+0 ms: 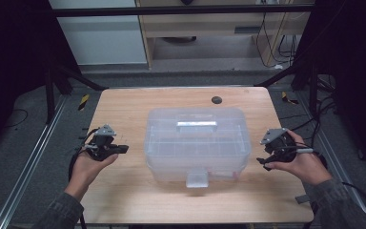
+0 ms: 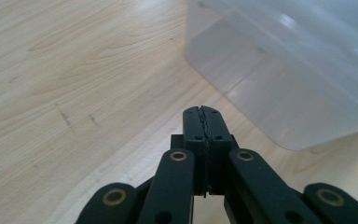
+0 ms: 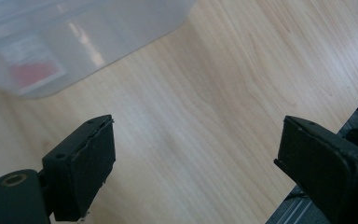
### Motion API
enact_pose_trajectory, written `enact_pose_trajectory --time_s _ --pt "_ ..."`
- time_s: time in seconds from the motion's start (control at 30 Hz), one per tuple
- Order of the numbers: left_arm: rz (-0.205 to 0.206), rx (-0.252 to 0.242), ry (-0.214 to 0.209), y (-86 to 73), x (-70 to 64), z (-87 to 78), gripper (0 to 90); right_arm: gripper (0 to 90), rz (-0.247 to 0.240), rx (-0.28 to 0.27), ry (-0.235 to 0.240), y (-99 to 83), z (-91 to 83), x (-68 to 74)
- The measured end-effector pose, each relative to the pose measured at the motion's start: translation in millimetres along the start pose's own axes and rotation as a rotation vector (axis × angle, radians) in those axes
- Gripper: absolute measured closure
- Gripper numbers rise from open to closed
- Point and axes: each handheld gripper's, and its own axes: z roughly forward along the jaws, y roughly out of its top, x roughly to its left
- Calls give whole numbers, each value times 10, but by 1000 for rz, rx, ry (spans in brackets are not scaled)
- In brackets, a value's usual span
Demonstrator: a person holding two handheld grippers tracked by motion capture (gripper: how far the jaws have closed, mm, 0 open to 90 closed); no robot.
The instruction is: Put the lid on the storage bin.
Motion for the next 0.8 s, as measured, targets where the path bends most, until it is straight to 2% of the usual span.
enact_pose_trajectory --time_s 0.03,0.07,0.1,0.17,0.23,0.37,0.47,0.53,0.6,0.63,0.7,0.73,0.8 --pt "-16 4 5 7 35 36 898 132 47 -4 2 23 69 -71" --pt "-24 3 9 12 52 62 898 132 47 -4 2 23 69 -71" --pt "-28 17 29 27 109 121 898 135 87 1 -12 42 141 -141" --pt "-39 13 25 33 132 139 898 138 102 -1 -14 48 181 -175" --pt "-80 -15 9 40 163 166 898 147 136 -3 -14 53 259 -238" --pt "-86 -20 14 46 199 251 898 171 206 8 -32 27 442 -342" --pt "-89 -14 20 41 215 302 898 166 232 11 -29 8 527 -379" --pt "-91 -14 33 34 249 361 898 159 271 10 -44 -2 646 -434" --pt "-98 -8 38 29 262 382 898 156 281 9 -47 -1 669 -448" --pt "-105 0 51 14 294 430 899 152 301 2 -54 16 732 -486" --pt "-102 12 66 5 311 464 898 149 307 -2 -54 22 750 -498" --pt "-100 23 79 -2 319 489 898 139 330 -7 -48 48 799 -510" --pt "-93 39 105 -22 341 549 898 134 327 -5 -47 68 840 -500"
